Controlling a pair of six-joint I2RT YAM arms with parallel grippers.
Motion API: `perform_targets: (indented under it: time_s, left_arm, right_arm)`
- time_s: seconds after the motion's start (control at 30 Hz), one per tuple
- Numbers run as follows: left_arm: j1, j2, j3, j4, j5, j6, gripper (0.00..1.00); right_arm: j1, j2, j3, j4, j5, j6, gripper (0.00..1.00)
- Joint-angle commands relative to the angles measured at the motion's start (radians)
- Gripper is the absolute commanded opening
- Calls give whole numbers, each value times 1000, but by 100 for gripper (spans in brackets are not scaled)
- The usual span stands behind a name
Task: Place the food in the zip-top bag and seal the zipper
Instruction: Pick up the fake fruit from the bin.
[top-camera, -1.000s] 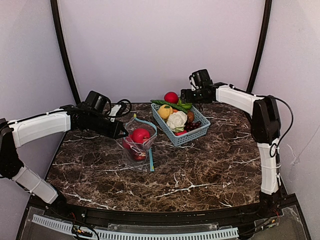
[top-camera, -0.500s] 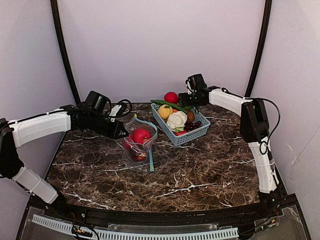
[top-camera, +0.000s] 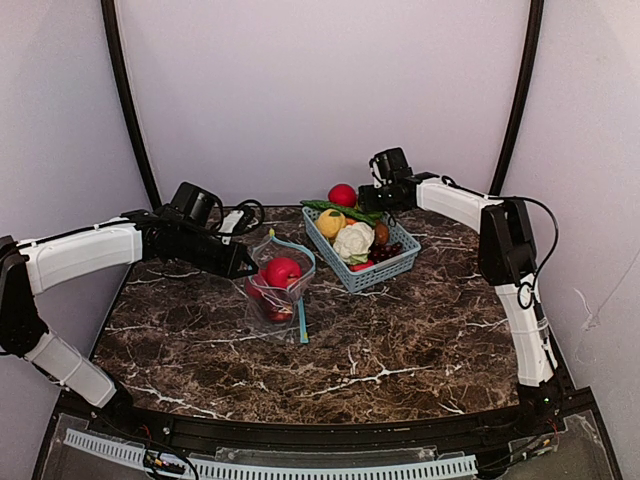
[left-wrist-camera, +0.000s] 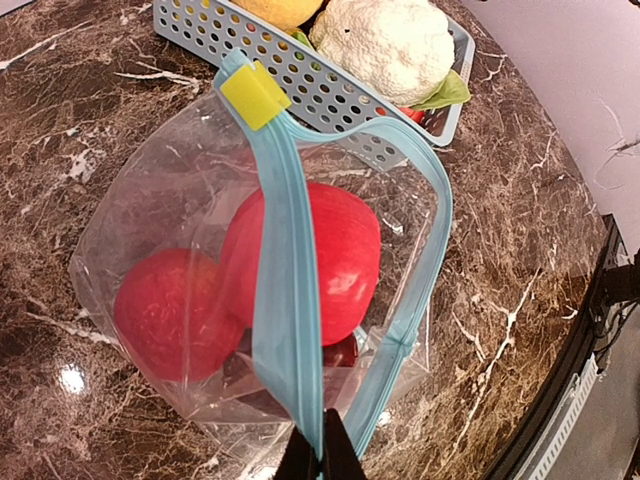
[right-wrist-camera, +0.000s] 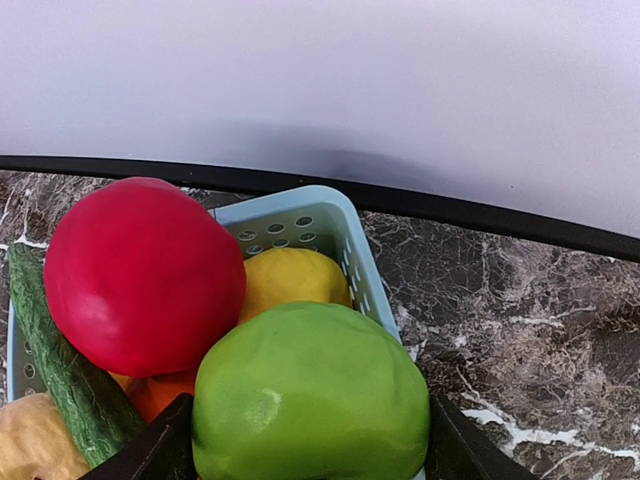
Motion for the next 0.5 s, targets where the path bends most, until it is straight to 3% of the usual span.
perform_targets:
  time_s: [0.0, 0.47]
  left_arm:
    - [5, 1, 10, -7, 35, 1, 1]
    - [-51, -37, 19, 22, 240, 100, 1]
  right_arm:
    - [-2, -32, -14, 39, 8, 3, 58]
    - [-1, -437, -340, 101, 60, -50, 56]
